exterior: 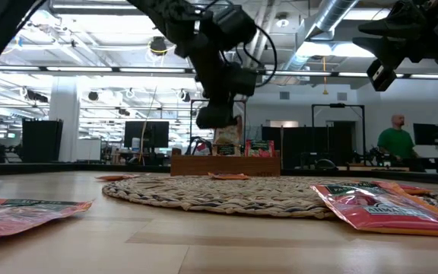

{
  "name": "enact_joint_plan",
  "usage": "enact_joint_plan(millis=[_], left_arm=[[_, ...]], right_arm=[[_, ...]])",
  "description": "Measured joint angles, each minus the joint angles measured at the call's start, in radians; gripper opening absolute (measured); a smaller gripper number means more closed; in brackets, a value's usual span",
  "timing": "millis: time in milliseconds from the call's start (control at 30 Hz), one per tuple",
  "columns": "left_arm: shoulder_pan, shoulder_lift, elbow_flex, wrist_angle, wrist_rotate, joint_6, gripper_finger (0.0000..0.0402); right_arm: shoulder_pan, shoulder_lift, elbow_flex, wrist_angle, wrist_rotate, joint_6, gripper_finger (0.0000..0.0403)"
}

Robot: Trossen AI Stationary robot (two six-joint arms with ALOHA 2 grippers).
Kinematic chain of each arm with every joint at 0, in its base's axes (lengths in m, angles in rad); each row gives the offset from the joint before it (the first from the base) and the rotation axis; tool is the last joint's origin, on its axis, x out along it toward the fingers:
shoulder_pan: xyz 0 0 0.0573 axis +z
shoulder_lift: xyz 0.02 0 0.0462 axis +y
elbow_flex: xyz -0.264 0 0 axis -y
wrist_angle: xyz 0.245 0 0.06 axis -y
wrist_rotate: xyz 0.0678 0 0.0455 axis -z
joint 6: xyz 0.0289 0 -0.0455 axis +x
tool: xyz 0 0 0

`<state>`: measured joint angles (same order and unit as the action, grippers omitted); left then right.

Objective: Pick & Place Tea
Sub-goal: Put the brown tea bag into the middle section of the brown wooden organizer

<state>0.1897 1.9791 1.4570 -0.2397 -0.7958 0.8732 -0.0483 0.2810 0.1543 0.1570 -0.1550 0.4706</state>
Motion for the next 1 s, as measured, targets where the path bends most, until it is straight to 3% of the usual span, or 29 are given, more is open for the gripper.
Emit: enact_joint_plan(millis=[167, 1000], left_arm=[[0.033, 0.005, 0.0, 0.008, 0.065, -0.101, 0.0], [0.059, 0.098, 0.0, 0.024, 0.028, -0.168, 0.0]], right_arm=[[0.0, 0.0, 0.0, 0.0, 0.0, 0.0, 0.0079], [0.0, 0.0, 0.0, -0.009, 0.027, 0.0, 0.0079]])
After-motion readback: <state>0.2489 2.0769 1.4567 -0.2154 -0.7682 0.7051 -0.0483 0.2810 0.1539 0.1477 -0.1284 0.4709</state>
